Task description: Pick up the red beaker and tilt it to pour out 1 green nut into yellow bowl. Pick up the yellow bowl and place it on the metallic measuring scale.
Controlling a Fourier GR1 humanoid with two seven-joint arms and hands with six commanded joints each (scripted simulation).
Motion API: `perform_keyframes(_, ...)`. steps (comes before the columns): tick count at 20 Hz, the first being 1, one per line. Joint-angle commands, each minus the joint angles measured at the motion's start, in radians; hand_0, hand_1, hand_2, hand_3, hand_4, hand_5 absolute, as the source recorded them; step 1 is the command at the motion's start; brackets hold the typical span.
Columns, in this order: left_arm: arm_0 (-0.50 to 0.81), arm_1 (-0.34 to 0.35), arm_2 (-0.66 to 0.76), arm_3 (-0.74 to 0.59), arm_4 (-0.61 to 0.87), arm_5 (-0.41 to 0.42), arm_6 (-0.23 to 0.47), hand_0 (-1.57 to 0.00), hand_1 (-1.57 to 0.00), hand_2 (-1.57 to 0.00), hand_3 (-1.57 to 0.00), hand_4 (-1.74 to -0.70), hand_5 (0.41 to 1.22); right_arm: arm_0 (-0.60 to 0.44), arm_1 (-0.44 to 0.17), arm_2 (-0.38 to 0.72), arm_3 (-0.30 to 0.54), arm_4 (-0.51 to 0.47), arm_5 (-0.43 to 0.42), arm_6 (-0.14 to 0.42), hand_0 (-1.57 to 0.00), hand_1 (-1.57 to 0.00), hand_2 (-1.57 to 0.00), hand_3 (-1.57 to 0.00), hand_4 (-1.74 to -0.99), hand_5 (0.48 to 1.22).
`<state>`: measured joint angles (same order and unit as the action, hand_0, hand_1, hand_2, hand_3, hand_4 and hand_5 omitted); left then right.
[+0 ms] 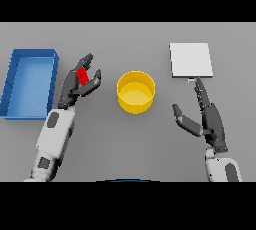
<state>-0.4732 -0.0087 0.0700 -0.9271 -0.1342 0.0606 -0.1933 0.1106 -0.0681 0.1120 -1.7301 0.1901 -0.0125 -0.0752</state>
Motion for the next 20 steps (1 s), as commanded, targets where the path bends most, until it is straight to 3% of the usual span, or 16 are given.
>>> perform_keyframes(1, -0.02, 0.004, 0.012, 0.019, 0.0, 0.014, 0.007, -0.38, -0.41, -0.46, -0.52, -1.41, 0.874, -0.001, -0.003, -0.002, 0.001, 0.003, -0.002, -0.002, 0.0, 0.0, 0.0, 0.0, -1.236, 0.647)
perform_keyframes(3, -0.027, -0.007, 0.0, 0.039, -0.041, 0.073, 0.011, -0.76, -0.78, -0.84, -0.88, -1.52, 0.999, -0.005, 0.007, 0.001, 0.002, -0.002, -0.003, 0.003, 0.0, 0.0, 0.0, 0.0, -1.239, 0.648)
perform_keyframes(5, -0.018, -0.003, -0.029, 0.02, -0.08, 0.086, 0.011, -1.05, -1.07, -1.11, -1.06, -1.59, 1.079, 0.011, -0.001, 0.001, -0.011, -0.005, 0.005, -0.006, 0.0, 0.0, 0.0, 0.0, -1.239, 0.648)
perform_keyframes(7, -0.024, -0.005, -0.029, 0.03, -0.074, 0.082, -0.003, -1.24, -1.25, -1.27, -1.15, -1.64, 1.13, 0.011, 0.0, 0.0, -0.008, -0.006, 0.005, -0.011, 0.0, 0.0, 0.0, 0.0, -1.242, 0.65)
perform_keyframes(8, -0.031, -0.006, -0.032, 0.038, -0.076, 0.082, -0.001, -1.3, -1.31, -1.33, -1.24, -1.6, 1.148, -0.008, 0.0, -0.01, 0.008, -0.017, 0.005, -0.003, 0.0, 0.0, 0.0, 0.0, -1.25, 0.647)
perform_keyframes(10, -0.022, -0.002, -0.029, 0.025, -0.074, 0.074, -0.005, -1.4, -1.41, -1.42, -1.36, -1.54, 1.174, -0.001, 0.007, -0.001, -0.004, -0.021, 0.01, -0.014, 0.0, 0.0, 0.0, 0.0, -1.255, 0.644)
perform_keyframes(11, -0.022, -0.011, -0.024, 0.014, -0.057, 0.061, -0.01, -1.43, -1.44, -1.45, -1.4, -1.58, 1.171, -0.015, 0.012, -0.001, 0.001, -0.019, 0.007, 0.009, 0.0, 0.0, 0.0, 0.0, -1.251, 0.641)
perform_keyframes(15, -0.024, -0.011, 0.009, -0.051, 0.039, -0.009, -0.026, -1.51, -1.52, -1.52, -1.5, -1.68, 1.144, -0.006, 0.002, 0.0, 0.012, 0.0, 0.001, -0.014, 0.0, 0.0, 0.0, 0.0, -1.238, 0.643)
perform_keyframes(20, -0.045, 0.032, -0.026, -0.143, 0.042, -0.038, 0.046, -1.55, -1.55, -1.55, -1.55, -1.72, 1.131, -0.007, -0.003, -0.001, 0.016, -0.001, 0.006, -0.038, 0.0, 0.0, 0.0, 0.0, -1.226, 0.65)
